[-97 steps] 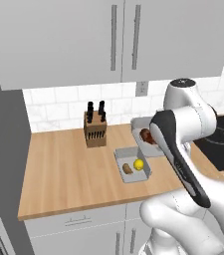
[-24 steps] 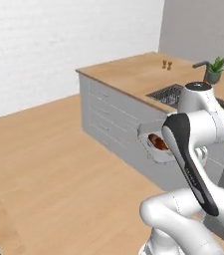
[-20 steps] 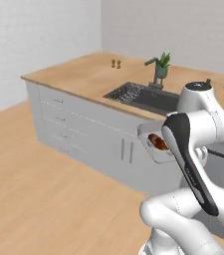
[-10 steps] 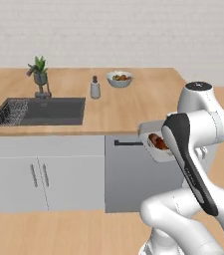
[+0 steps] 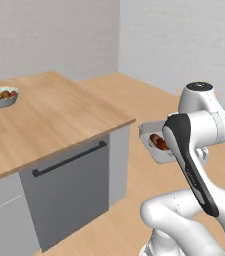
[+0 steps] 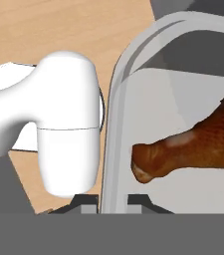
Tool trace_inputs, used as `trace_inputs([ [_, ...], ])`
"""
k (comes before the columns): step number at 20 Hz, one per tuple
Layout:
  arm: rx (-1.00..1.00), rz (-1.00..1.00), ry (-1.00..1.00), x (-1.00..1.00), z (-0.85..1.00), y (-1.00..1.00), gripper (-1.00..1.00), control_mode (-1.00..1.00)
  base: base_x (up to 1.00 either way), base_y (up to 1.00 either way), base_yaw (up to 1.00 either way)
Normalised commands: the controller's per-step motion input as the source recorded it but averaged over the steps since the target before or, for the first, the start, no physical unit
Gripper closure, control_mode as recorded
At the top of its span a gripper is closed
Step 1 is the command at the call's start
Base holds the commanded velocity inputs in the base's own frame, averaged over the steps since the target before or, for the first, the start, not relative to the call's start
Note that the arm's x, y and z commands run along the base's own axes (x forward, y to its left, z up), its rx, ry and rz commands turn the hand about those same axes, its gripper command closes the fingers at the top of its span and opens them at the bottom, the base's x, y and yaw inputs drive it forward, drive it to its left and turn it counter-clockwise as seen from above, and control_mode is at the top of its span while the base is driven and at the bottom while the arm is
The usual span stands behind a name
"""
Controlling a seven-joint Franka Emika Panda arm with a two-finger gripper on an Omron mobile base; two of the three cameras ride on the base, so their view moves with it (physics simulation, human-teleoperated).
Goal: Take the meat container that has the chicken drumstick and place it on the second highest rack of the freezer. Then take the vegetable container that has the sweet potato and lemon and place it on the highest rack of the freezer.
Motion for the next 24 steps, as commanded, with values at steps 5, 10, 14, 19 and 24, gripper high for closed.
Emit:
trace_inputs([
  [5, 0.0, 0.0, 0.0, 0.0, 0.0, 0.0, 1.0, 1.0, 0.03, 0.28, -0.91],
  [10, 0.0, 0.0, 0.0, 0.0, 0.0, 0.0, 1.0, 1.0, 0.14, 0.38, -0.88],
  [14, 0.0, 0.0, 0.0, 0.0, 0.0, 0.0, 1.0, 1.0, 0.35, 0.55, -0.81],
  [19, 0.0, 0.0, 0.0, 0.0, 0.0, 0.0, 1.0, 1.0, 0.65, 0.74, -0.7],
  [24, 0.0, 0.0, 0.0, 0.0, 0.0, 0.0, 1.0, 1.0, 0.99, 0.56, -0.52],
])
